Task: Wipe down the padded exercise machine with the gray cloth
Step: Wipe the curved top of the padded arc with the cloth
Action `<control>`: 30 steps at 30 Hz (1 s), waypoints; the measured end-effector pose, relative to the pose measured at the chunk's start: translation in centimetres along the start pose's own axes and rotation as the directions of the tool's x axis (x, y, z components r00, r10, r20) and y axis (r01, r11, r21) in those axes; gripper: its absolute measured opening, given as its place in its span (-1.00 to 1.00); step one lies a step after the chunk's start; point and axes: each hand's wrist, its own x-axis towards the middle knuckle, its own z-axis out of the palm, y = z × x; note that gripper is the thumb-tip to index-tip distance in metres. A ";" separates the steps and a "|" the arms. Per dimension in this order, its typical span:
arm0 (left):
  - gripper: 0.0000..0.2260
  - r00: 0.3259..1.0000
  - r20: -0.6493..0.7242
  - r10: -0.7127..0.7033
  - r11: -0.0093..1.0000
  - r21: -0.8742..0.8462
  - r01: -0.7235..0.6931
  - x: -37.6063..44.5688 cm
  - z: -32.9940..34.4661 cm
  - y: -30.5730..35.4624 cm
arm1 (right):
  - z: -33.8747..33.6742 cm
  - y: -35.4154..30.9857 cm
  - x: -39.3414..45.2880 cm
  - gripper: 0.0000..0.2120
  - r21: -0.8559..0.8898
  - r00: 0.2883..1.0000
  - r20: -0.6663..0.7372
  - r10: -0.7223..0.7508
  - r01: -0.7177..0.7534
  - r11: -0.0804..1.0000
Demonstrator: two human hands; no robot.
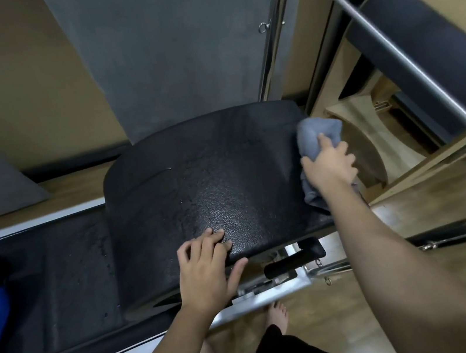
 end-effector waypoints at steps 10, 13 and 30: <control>-0.67 1.000 -0.026 0.015 0.999 0.032 -0.014 -0.2 0.2 -0.1 | 3.3 -9.7 -14.7 -0.26 -0.233 0.566 0.134 -0.814 0.816 0.529; -0.68 1.000 -0.022 0.021 1.000 0.015 -0.020 -0.2 0.3 -0.2 | 2.6 -8.9 -12.4 -0.25 -0.170 0.609 0.124 -0.784 0.791 0.588; -0.68 1.000 -0.018 0.013 1.000 0.012 -0.012 -0.1 0.3 0.1 | 0.6 -6.7 -0.4 -0.33 -0.069 0.977 -0.017 -0.212 0.210 0.975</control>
